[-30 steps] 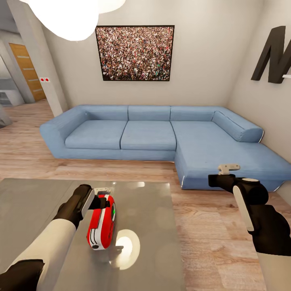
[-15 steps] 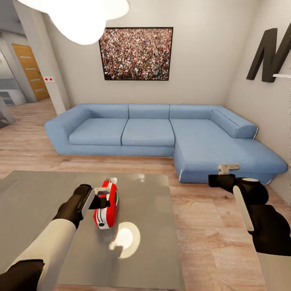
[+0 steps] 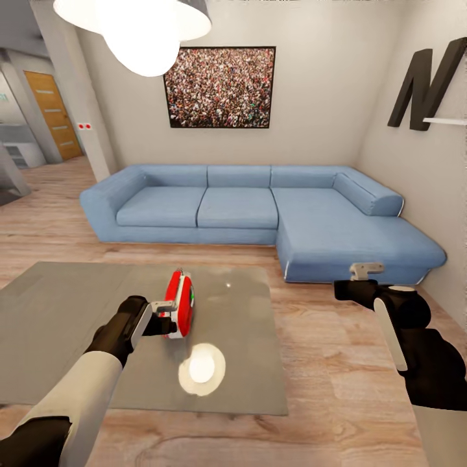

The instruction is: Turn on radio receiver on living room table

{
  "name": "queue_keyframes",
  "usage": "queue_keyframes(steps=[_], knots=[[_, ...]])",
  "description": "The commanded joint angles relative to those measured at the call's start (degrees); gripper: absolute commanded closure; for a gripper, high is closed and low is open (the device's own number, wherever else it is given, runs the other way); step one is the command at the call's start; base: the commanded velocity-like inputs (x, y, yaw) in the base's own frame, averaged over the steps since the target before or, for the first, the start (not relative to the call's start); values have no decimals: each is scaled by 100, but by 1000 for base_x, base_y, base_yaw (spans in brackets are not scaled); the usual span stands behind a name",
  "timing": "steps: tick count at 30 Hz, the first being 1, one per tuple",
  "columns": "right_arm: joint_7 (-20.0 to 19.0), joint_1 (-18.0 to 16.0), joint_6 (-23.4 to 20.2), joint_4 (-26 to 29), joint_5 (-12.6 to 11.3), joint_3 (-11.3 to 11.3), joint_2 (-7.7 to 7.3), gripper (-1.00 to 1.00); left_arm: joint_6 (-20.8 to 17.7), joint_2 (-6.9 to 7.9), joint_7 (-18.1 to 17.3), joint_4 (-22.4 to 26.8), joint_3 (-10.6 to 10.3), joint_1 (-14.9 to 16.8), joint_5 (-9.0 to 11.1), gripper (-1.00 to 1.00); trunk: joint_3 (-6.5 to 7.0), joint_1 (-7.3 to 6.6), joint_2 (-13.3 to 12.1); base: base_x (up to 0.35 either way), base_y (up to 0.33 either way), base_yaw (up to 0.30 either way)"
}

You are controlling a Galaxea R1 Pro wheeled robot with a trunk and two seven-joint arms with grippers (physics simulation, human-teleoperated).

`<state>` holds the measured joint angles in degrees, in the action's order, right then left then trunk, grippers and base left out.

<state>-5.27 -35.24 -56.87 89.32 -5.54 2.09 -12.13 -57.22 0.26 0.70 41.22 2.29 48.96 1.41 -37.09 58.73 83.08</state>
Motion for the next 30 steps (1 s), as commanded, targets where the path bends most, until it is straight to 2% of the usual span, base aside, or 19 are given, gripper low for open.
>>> queue_keyframes(steps=[1, 9, 27, 30], knots=[[0, 0, 0, -1, 0, -2, 0, 100, 0, 0, 0, 0, 0, 0, 0, -100, 0, 0, 0, -336, 0, 0], [0, 0, 0, -3, 0, -6, 0, 100, 0, 0, 0, 0, 0, 0, 0, -100, 0, 0, 0, -257, 0, 0], [-5, 22, 21, -162, 0, -6, 4, 100, 36, 17, -25, -42, -2, -33, 0, -100, 0, 0, 0, -9, 0, 0], [-10, 41, 35, -322, 0, -6, 4, 100, 247, 43, -31, -87, 0, -118, 0, -100, 0, 0, 0, 0, 0, 0]])
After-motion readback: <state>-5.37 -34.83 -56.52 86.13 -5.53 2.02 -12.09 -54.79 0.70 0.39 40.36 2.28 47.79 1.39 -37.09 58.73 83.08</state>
